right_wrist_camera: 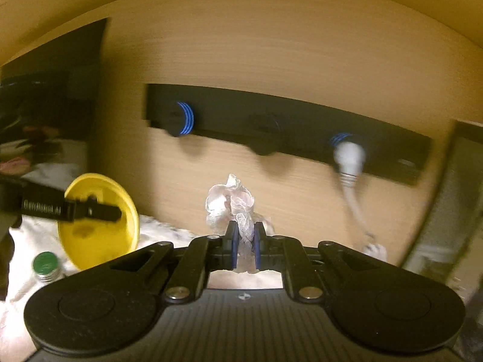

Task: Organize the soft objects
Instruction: 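Carry yellow toy and tissue flower over the pink box and open both tools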

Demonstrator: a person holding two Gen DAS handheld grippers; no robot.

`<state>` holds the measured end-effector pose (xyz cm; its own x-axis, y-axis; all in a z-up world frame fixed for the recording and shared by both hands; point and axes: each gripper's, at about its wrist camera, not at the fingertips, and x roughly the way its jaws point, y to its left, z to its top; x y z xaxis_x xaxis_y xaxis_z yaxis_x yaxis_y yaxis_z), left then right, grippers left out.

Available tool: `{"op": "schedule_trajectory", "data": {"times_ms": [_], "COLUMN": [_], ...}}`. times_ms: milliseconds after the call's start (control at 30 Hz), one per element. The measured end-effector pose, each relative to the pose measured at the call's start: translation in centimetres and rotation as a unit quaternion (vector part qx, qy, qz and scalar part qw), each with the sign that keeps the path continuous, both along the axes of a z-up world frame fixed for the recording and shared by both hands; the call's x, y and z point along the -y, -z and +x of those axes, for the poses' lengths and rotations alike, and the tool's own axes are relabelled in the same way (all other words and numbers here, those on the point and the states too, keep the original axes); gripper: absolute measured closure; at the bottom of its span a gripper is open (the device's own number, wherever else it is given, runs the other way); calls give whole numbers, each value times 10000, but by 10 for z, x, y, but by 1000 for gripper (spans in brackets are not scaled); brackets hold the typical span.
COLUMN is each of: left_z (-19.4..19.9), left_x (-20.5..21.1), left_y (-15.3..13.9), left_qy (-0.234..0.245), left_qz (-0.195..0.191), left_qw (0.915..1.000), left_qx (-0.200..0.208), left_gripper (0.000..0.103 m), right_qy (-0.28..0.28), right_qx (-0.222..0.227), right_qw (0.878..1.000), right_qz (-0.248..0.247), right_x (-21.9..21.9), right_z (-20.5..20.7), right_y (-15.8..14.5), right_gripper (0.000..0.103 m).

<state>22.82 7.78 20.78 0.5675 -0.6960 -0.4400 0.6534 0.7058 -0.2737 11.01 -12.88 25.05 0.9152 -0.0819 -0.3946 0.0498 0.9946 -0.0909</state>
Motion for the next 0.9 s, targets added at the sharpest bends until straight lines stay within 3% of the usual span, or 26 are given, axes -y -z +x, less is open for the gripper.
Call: {"op": "schedule_trajectory", "data": {"times_ms": [233,300,400,433,500,633,733,833,900], "left_z": [6,1,-6,-10,-18,-34,-37,-47,-52], "left_x": [86,97,121,119,116,110,111,113,112], "left_y": [32,51,86,91,98,97,100,109,111], "left_qy": [756,865,982,1007,1149,1251,1508,1538,1442], "left_qz": [104,418,1212,1372,1466,1991,2007,2275,2356], "left_qw": [9966,9944,9871,9849,9823,9712,9679,9612,9606], "left_qx": [-320,-441,-367,-311,-184,374,119,247,295], "left_gripper": [77,78,77,66,58,63,63,61,57], "right_qy": [533,542,555,567,567,322,180,188,300], "right_qx": [-257,-451,-803,-953,-1179,-1467,-1635,-1947,-2365], "right_qw": [9971,9951,9914,9893,9851,9771,9747,9697,9598], "right_qz": [487,699,873,945,1115,1506,1516,1461,1484], "right_x": [57,66,71,73,73,69,59,51,49], "right_z": [-9,-5,0,5,10,34,58,88,107], "right_y": [15,30,59,70,88,109,122,143,161], "right_gripper": [93,93,93,93,93,93,93,93,93]}}
